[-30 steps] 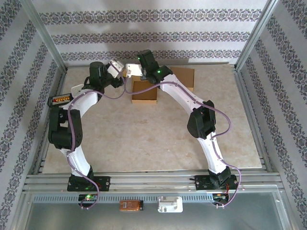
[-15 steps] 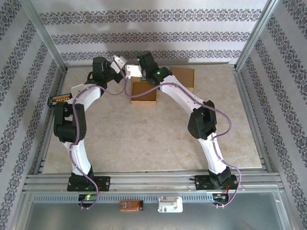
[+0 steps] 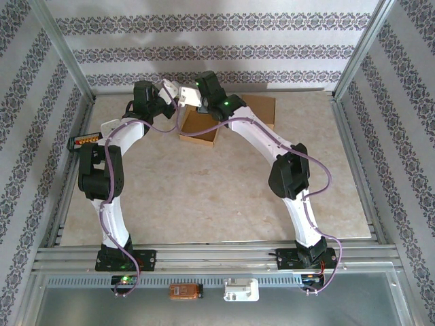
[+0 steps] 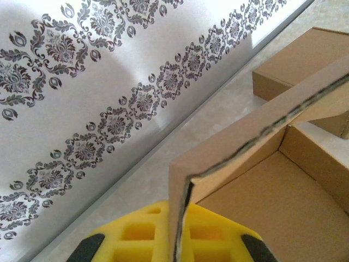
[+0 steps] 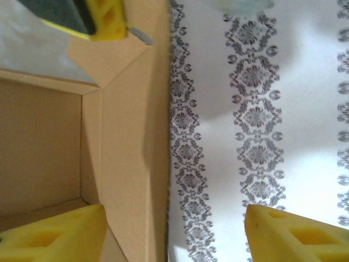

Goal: Fold the paper box

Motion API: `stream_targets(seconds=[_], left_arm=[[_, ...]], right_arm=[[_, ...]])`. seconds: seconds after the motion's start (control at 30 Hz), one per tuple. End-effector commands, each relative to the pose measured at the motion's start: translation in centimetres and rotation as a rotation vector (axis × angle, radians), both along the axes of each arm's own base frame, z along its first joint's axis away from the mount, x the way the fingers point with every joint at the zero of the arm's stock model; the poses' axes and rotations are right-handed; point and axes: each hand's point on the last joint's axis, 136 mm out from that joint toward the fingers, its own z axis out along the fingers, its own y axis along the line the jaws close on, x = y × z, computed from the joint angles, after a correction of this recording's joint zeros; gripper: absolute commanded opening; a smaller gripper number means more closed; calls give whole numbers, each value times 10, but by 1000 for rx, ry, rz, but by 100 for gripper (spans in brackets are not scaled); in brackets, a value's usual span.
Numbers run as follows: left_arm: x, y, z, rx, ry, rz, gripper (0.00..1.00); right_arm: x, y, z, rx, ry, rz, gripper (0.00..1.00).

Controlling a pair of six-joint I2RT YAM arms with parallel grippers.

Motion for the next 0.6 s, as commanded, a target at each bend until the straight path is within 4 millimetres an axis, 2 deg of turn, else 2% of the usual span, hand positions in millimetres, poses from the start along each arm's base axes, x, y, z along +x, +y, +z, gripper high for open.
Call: stream_targets(seconds=[0.0,0.1,0.23,0.37,0.57], left_arm=[[-1,-18,2,-11,-4,-29,0],[-2,-21,6,-28,-10,-32,0],[-3,-23,10,-33,-11,-32,0],[-3,-23,12,-26,-7,-25,0],[-5,-22,9,-21,4,-14,0]], right_arm=[[-11,-7,19,151,31,-122,81],[-7,-26,12,219,76,-234,90],[-5,-49,-2,283,129,-360,93],[-6,-70,-17,328,177,-461,93],[-8,-92,-36,320,217,-524,91]])
